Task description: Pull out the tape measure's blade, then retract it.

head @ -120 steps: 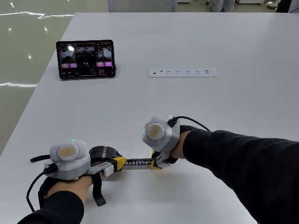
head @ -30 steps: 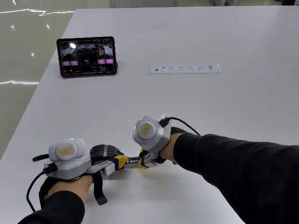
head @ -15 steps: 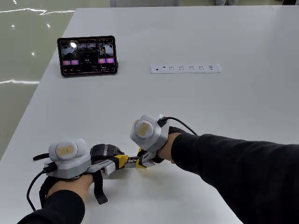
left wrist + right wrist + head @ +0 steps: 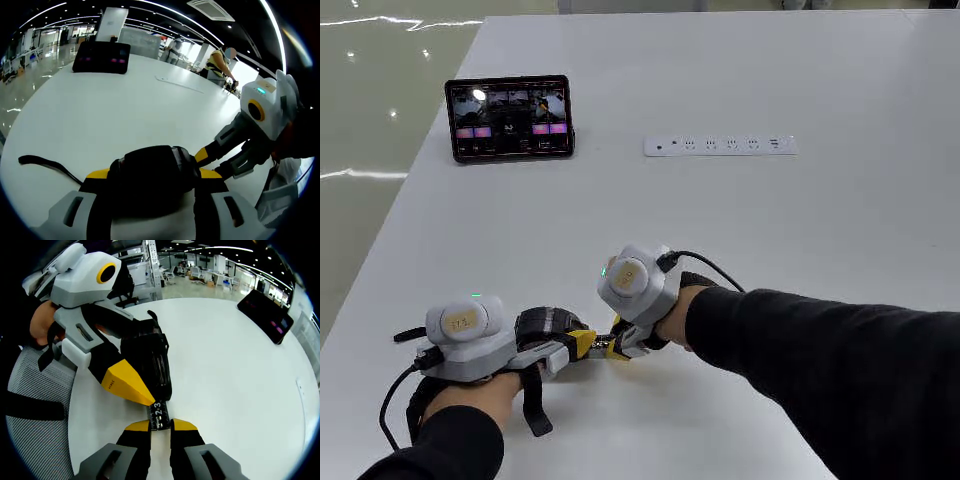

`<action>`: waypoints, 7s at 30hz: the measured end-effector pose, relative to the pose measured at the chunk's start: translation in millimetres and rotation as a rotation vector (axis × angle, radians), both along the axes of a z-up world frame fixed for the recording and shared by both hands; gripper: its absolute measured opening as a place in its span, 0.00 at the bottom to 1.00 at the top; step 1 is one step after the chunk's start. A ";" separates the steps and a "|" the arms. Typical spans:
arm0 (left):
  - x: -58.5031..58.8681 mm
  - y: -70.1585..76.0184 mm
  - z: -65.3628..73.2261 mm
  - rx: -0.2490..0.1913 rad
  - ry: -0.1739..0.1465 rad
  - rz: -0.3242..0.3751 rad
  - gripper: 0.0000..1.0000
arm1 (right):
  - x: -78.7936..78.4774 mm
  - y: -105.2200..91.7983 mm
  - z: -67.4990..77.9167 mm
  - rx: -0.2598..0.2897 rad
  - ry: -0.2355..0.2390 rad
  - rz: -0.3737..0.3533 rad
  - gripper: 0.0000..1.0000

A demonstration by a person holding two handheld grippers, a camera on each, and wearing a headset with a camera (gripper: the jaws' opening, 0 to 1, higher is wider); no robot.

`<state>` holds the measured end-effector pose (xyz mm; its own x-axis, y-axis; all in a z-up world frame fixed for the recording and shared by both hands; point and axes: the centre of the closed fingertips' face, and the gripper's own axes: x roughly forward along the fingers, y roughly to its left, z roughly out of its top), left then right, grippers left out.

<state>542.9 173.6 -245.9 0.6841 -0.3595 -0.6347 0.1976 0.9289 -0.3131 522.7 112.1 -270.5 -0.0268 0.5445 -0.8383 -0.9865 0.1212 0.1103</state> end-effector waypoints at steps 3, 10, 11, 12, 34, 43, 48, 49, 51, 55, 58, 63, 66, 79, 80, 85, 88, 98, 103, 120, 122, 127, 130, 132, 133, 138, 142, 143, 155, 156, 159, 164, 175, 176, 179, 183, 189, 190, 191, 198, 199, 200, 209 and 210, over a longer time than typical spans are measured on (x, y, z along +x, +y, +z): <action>-0.2 0.3 -0.1 0.000 0.000 -0.001 0.61 | 0.5 2.1 -0.2 0.004 -0.004 0.005 0.10; 0.1 0.4 0.2 0.000 0.000 -0.001 0.61 | 0.4 5.2 0.4 0.010 -0.006 0.007 0.10; 0.3 0.4 0.2 0.000 0.001 0.000 0.61 | 0.6 5.7 0.2 0.012 -0.006 0.006 0.10; 0.6 0.5 0.1 0.000 0.000 0.000 0.61 | 0.8 6.0 0.1 0.013 -0.007 0.006 0.10; 1.3 0.2 -0.3 0.002 0.002 -0.003 0.61 | 0.0 13.6 0.4 0.027 -0.018 0.043 0.11; 1.3 -0.1 -0.3 0.000 0.002 -0.003 0.61 | -0.1 17.8 0.9 0.038 -0.015 0.053 0.11; 0.7 -0.6 -0.2 0.000 0.000 -0.001 0.61 | -0.9 20.4 0.6 0.036 -0.017 0.057 0.11; 0.6 -0.6 0.0 0.000 0.000 0.000 0.61 | -0.7 20.4 0.6 0.038 -0.016 0.057 0.11; 0.3 -0.8 0.2 0.000 -0.001 -0.001 0.61 | -0.5 20.3 0.1 0.040 -0.016 0.054 0.11; 0.4 -0.8 0.3 0.001 -0.003 0.000 0.61 | -0.7 20.3 0.2 0.039 -0.022 0.054 0.11; 1.0 -0.6 0.0 0.004 -0.003 -0.001 0.61 | -0.7 20.4 0.3 0.039 -0.030 0.054 0.11; 1.4 -1.8 0.4 0.021 0.008 -0.018 0.63 | -0.2 20.7 0.0 0.036 -0.042 0.065 0.12; 1.4 -1.4 -0.1 0.020 0.010 -0.023 0.63 | 0.1 20.6 0.1 0.028 -0.039 0.057 0.12; 4.9 0.7 11.8 0.029 -0.032 -0.008 0.64 | 6.8 8.3 9.5 0.037 -0.053 -0.022 0.21; 5.0 0.0 13.6 0.029 -0.035 -0.010 0.65 | 7.0 7.6 10.1 0.040 -0.049 -0.030 0.22; 5.2 -3.3 22.8 0.043 -0.061 -0.036 0.70 | 7.3 1.6 16.7 0.056 -0.060 -0.050 0.23; 4.4 -3.8 24.2 0.044 -0.073 -0.044 0.76 | 8.4 -5.3 21.8 0.073 -0.071 -0.070 0.23; -1.3 -8.6 31.9 0.054 -0.103 -0.108 0.85 | 3.1 -33.3 30.8 0.125 -0.063 -0.156 0.26; 0.6 -11.3 37.3 0.037 -0.122 -0.137 0.95 | -1.4 -45.7 34.8 0.147 -0.058 -0.183 0.28; -22.0 -12.6 53.4 -0.083 -0.123 -0.258 0.98 | -5.8 -98.8 47.4 0.207 -0.073 -0.274 0.34; -25.3 -5.6 51.9 -0.067 -0.110 -0.258 0.99 | -8.0 -107.8 47.1 0.210 -0.070 -0.293 0.36; -31.0 -2.6 58.2 -0.090 -0.122 -0.281 0.99 | -16.9 -132.5 43.9 0.185 -0.079 -0.300 0.37; -33.7 2.2 58.0 -0.080 -0.114 -0.287 0.99 | -18.2 -145.5 46.5 0.188 -0.080 -0.321 0.38; -35.5 6.2 59.3 -0.078 -0.117 -0.286 0.99 | -17.8 -155.0 49.7 0.191 -0.085 -0.337 0.39; -36.6 8.2 59.5 -0.074 -0.117 -0.290 0.99 | -17.9 -160.1 53.0 0.198 -0.089 -0.351 0.39; -40.6 14.5 59.4 -0.059 -0.106 -0.300 0.99 | -17.2 -183.3 58.8 0.204 -0.100 -0.400 0.41; -45.5 18.3 60.6 -0.088 -0.086 -0.298 0.99 | -21.4 -202.0 59.6 0.199 -0.105 -0.432 0.42; -45.9 21.9 60.7 -0.073 -0.094 -0.293 0.99 | -23.5 -207.8 59.4 0.199 -0.101 -0.441 0.43; -49.9 40.0 74.7 -0.034 -0.127 -0.318 0.99 | -28.9 -260.2 65.4 0.214 -0.106 -0.573 0.49; -50.6 40.2 76.0 -0.025 -0.140 -0.328 0.99 | -28.4 -267.7 64.3 0.204 -0.114 -0.581 0.49; -56.1 40.0 75.1 -0.007 -0.135 -0.361 0.99 | -29.6 -282.6 63.2 0.201 -0.111 -0.611 0.50; -54.7 45.1 79.7 -0.001 -0.170 -0.346 0.99 | -34.8 -301.4 60.7 0.198 -0.104 -0.653 0.53; -59.1 59.5 82.1 0.029 -0.180 -0.324 0.90 | -46.9 -312.4 63.8 0.206 -0.100 -0.677 0.61; -59.5 60.3 81.2 0.026 -0.170 -0.321 0.92 | -47.6 -314.0 63.9 0.207 -0.101 -0.680 0.61; -60.4 61.6 83.6 0.028 -0.185 -0.325 0.91 | -48.3 -319.7 63.1 0.206 -0.100 -0.696 0.62; -61.7 66.2 84.2 0.013 -0.166 -0.309 0.99 | -49.9 -324.8 64.2 0.207 -0.099 -0.715 0.63; -62.5 69.9 87.3 -0.005 -0.157 -0.294 0.99 | -50.7 -328.9 65.8 0.208 -0.097 -0.734 0.65; -62.4 70.2 86.6 -0.005 -0.156 -0.294 0.99 | -50.6 -329.4 65.6 0.208 -0.098 -0.736 0.65; -62.5 70.4 86.6 -0.001 -0.157 -0.300 0.99 | -50.6 -330.5 65.1 0.206 -0.100 -0.739 0.65; -63.7 68.5 90.5 -0.030 -0.158 -0.313 0.99 | -57.1 -333.0 64.0 0.202 -0.099 -0.747 0.66; -62.7 69.3 91.3 -0.028 -0.164 -0.310 0.99 | -57.4 -333.7 63.9 0.201 -0.100 -0.747 0.66; -62.3 69.9 90.9 -0.027 -0.161 -0.308 0.99 | -57.4 -334.5 63.8 0.200 -0.101 -0.750 0.66; -58.6 76.4 92.2 -0.008 -0.163 -0.315 0.99 | -57.9 -336.1 66.6 0.205 -0.107 -0.766 0.67; -58.0 77.3 92.2 -0.006 -0.163 -0.313 0.99 | -58.3 -336.2 66.8 0.204 -0.107 -0.764 0.67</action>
